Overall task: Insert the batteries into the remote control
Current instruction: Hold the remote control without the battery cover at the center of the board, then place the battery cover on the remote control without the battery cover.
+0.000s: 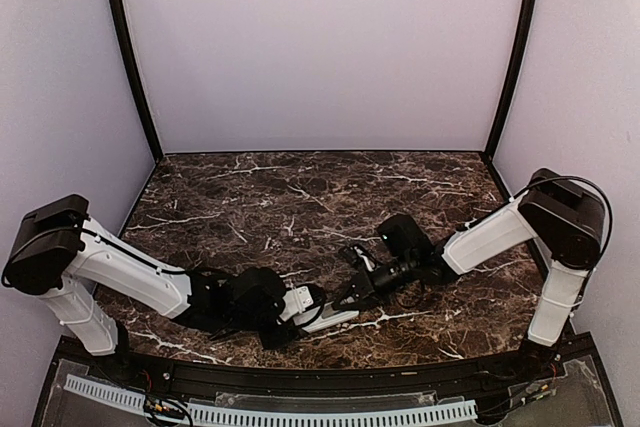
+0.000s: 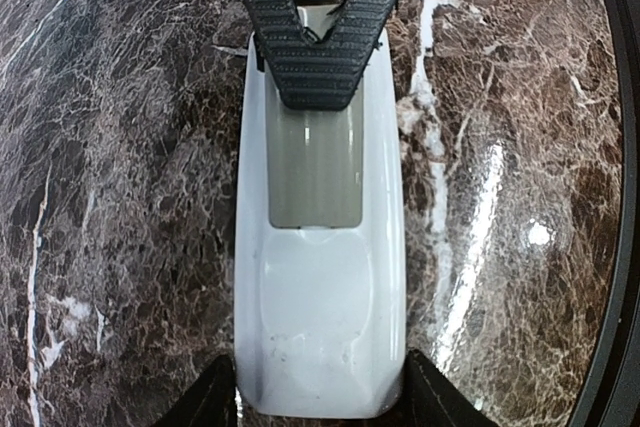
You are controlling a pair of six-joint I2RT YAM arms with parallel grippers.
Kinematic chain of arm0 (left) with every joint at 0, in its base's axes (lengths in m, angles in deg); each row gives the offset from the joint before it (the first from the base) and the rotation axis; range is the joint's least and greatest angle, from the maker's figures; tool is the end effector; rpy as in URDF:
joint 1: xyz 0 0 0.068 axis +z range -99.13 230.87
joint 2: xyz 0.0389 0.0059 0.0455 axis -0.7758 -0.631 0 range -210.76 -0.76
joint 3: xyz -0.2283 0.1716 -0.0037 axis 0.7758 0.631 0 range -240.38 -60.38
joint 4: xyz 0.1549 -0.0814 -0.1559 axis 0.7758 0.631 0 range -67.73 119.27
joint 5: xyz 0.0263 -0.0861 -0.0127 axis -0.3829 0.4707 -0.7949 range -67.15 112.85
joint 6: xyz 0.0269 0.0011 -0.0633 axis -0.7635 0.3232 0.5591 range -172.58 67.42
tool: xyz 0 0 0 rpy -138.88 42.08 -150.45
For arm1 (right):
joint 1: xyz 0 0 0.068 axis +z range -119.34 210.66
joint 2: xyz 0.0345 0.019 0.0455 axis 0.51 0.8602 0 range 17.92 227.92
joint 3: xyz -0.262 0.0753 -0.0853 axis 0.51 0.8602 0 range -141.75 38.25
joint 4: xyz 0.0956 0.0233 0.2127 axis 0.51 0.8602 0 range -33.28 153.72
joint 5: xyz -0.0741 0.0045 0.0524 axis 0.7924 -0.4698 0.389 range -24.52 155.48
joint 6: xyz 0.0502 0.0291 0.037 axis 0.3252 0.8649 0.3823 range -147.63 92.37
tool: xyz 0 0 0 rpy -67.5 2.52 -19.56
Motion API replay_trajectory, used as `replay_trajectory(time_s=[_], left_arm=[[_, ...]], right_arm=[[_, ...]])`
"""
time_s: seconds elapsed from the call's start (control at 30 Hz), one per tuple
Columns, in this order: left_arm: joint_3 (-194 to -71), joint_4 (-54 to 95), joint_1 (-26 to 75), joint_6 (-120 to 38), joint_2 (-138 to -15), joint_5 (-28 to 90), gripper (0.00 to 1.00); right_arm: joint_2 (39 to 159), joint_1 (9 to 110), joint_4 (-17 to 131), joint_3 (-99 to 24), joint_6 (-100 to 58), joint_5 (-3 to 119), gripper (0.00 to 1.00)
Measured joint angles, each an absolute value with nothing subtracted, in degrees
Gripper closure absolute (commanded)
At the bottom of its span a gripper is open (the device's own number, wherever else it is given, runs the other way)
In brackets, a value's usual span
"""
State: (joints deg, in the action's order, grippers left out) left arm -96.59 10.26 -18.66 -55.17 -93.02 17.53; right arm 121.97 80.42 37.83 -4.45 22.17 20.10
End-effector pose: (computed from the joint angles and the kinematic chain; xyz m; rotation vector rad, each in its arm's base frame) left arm 0.1076 -0.2738 0.1550 1.3650 1.9544 -0.4649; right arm 0.1809 0.2750 0.1454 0.4787 -2.6042 -1.5788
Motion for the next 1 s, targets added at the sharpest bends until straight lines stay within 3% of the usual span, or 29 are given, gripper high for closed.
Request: replay_trajectory(time_s=[0.53,0.83,1.0], left_arm=[[-97.00,2.98,-17.31,-57.60,-93.40,23.69,0.31],[-97.22,-6.22,-13.20,-59.13,-97.64,29.55,0.45],[-98.40,-6.88,-13.24,-60.33,-100.46,30.25,0.48]], right_arm=[[122.52,80.64,36.39,-4.01,22.63,20.23,1.00],[122.52,80.66,35.23,-3.29,22.66,20.36,1.00],[122.52,80.66,34.79,-3.07,22.63,20.47,1.00]])
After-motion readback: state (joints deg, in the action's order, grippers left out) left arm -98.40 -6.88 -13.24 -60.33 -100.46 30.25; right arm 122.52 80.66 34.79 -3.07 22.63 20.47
